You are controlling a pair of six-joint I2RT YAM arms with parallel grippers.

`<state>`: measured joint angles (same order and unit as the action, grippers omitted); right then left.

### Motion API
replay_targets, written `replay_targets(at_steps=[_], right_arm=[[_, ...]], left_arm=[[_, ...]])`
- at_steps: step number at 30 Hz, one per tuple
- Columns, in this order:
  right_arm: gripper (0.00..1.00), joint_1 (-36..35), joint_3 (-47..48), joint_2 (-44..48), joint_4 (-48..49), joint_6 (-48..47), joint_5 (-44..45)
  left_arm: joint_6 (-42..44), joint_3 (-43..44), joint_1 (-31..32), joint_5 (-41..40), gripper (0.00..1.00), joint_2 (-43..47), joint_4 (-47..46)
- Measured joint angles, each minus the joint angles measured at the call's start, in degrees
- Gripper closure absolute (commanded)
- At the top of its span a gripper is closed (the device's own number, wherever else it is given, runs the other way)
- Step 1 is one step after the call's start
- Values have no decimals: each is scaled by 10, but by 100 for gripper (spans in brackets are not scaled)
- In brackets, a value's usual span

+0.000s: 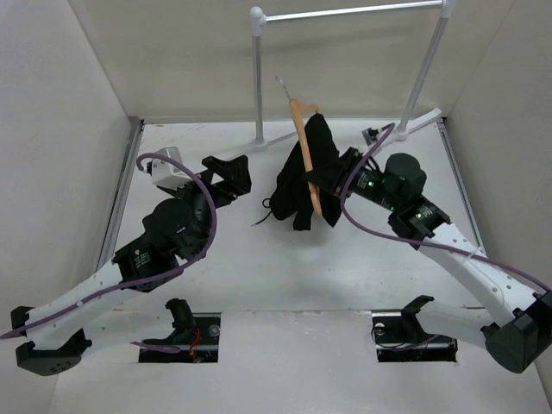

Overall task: Place the trousers on the hanger
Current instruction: Place the hanger at the clothesline.

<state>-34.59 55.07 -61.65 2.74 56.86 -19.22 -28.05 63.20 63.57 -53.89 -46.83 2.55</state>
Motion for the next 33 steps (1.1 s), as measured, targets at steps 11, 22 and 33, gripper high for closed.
replay_targets(at_steps=[11, 22, 33], right_arm=[[96, 162, 141, -69, 87, 56, -47], [95, 295, 182, -139, 156, 123, -50], [96, 335, 237, -242, 158, 156, -65]], left_arm=[[-49, -54, -77, 60, 0, -3, 73], [-132, -112, -183, 192, 0, -12, 132], [-146, -127, -220, 242, 0, -26, 132]])
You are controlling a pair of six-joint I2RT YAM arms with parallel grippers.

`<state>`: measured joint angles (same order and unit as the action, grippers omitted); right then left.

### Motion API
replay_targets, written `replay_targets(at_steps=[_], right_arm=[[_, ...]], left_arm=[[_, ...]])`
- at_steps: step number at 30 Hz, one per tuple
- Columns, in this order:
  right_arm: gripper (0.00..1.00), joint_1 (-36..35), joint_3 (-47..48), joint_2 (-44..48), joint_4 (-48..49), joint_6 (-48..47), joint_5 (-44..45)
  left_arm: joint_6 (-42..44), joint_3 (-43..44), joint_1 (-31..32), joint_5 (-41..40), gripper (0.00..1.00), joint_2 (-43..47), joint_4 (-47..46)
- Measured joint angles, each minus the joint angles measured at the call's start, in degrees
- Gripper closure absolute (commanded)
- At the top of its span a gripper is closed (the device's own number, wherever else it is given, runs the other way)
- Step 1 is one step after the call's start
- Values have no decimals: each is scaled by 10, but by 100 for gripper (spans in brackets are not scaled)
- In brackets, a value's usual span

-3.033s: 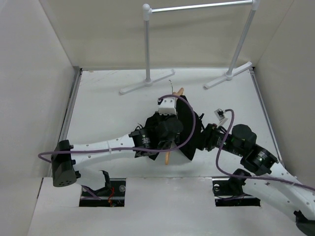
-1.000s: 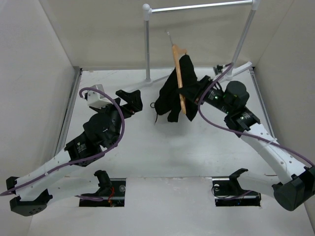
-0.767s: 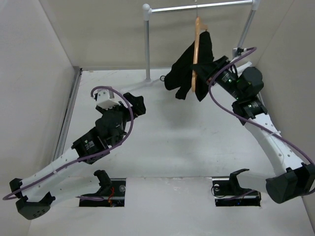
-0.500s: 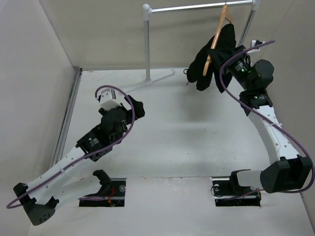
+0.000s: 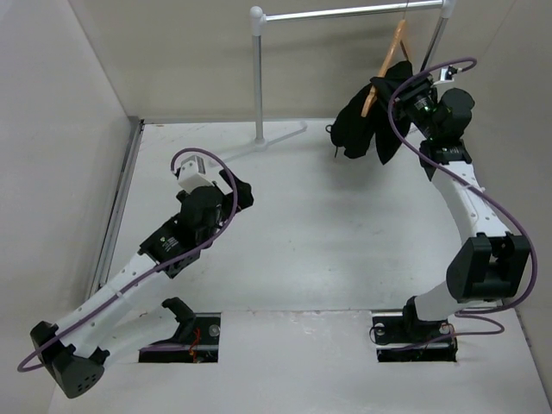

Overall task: Place the trousers on the hanger
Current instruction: Place the hanger at the clothesline.

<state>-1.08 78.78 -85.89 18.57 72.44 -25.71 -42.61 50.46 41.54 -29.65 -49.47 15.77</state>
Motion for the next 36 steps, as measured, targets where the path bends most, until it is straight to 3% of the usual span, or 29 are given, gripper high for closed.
replay_targets(at_steps=[11, 14, 21, 31, 33, 35, 36], right_arm=[[92, -4, 4, -50, 13, 5, -7], [80, -5, 3, -57, 17, 5, -6], [39, -5, 3, -57, 29, -4, -4], [24, -5, -11, -13, -21, -73, 20], [16, -5, -14, 6, -45, -94, 32], [0, -4, -19, 26, -67, -114, 45], [0, -4, -22, 37, -79, -125, 52]], left_arm=[[-9, -23, -2, 14, 0, -21, -5], [-12, -27, -3, 16, 0, -26, -6], [-19, -32, -7, 21, 0, -34, -5], [-27, -32, -29, 35, 0, -42, -3], [-28, -32, -38, 40, 0, -44, 0], [-28, -32, -49, 45, 0, -46, 4], [-28, -32, -54, 49, 0, -47, 6]])
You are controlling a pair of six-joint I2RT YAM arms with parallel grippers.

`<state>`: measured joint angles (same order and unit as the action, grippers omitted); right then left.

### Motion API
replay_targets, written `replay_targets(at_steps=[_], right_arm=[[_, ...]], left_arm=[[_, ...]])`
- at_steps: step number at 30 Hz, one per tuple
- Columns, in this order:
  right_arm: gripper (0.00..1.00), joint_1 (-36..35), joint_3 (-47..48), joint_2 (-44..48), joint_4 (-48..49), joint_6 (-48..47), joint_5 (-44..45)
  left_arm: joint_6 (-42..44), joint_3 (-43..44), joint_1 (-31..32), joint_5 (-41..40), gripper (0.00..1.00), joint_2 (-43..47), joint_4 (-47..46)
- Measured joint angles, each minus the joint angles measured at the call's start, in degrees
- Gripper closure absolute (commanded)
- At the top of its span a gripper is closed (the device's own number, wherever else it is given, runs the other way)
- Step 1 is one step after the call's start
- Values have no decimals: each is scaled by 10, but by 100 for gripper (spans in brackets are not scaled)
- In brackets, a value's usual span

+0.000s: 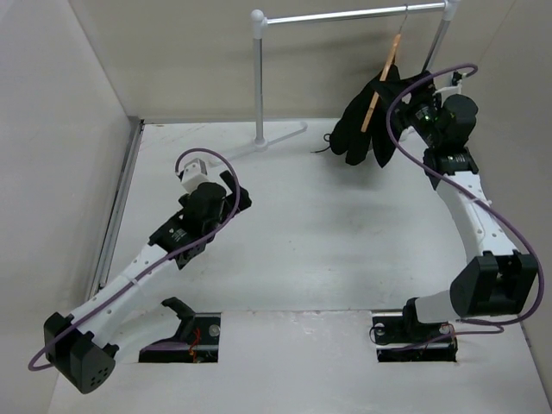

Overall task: Place the trousers on the hanger
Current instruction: Place the hanger at the clothesline, then reset both arms

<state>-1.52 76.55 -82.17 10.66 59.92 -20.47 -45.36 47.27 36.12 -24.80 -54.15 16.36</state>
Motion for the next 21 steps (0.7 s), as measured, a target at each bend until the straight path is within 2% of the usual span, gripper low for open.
replay_targets(at_steps=[13, 21], right_arm=[[0, 39, -87, 109, -104, -74, 67], [0, 37, -177, 209, -239, -148, 210]], left_arm=[[1, 3, -28, 14, 0, -14, 23], [1, 54, -28, 15, 0, -169, 124]])
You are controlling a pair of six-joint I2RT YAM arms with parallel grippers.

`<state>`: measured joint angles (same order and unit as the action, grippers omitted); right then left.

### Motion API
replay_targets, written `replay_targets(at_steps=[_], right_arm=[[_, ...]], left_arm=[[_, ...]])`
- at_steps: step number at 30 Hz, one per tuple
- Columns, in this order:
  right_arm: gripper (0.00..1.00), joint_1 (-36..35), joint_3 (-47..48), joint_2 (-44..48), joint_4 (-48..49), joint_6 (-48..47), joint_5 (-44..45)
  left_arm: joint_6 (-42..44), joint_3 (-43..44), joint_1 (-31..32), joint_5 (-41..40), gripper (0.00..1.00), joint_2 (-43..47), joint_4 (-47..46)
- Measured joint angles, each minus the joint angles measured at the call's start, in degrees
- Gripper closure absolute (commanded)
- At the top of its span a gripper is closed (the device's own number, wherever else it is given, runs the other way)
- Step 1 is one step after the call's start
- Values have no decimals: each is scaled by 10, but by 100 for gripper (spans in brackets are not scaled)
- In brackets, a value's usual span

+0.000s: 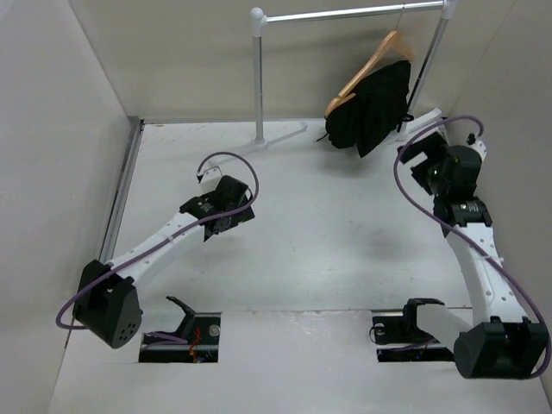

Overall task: Place the trousers on the hanger
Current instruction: Reset both arms

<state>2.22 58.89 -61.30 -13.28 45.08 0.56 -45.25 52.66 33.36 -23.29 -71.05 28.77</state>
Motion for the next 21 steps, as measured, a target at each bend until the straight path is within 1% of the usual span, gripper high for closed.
replay_targets(at_steps=[3, 5, 8, 9, 10, 11, 12, 13, 14, 21], right_arm=[[0, -16, -85, 46, -35, -21, 28], [0, -24, -144, 81, -58, -27, 29], [0, -28, -207, 127, -89, -26, 26], [6, -28, -222, 139, -96, -24, 24], [21, -27, -232, 147, -99, -23, 21], [40, -27, -239, 152, -100, -23, 17], [69, -27, -245, 155, -102, -21, 10], [89, -27, -249, 157, -101, -18, 5], [99, -27, -252, 160, -102, -14, 1], [100, -13, -257, 160, -110, 22, -34]], left_arm=[[0, 0, 4, 2, 0, -29, 37], [0, 0, 9, 4, 0, -29, 50], [0, 3, 15, 5, 0, -24, 54], [0, 4, 16, 6, 0, -23, 54], [1, 6, 16, 8, 0, -22, 54], [2, 7, 17, 9, 0, -22, 53], [2, 9, 18, 12, 0, -22, 52], [2, 9, 19, 15, 0, -22, 50], [2, 10, 19, 19, 0, -22, 50], [5, 11, 28, 30, 0, -17, 40]])
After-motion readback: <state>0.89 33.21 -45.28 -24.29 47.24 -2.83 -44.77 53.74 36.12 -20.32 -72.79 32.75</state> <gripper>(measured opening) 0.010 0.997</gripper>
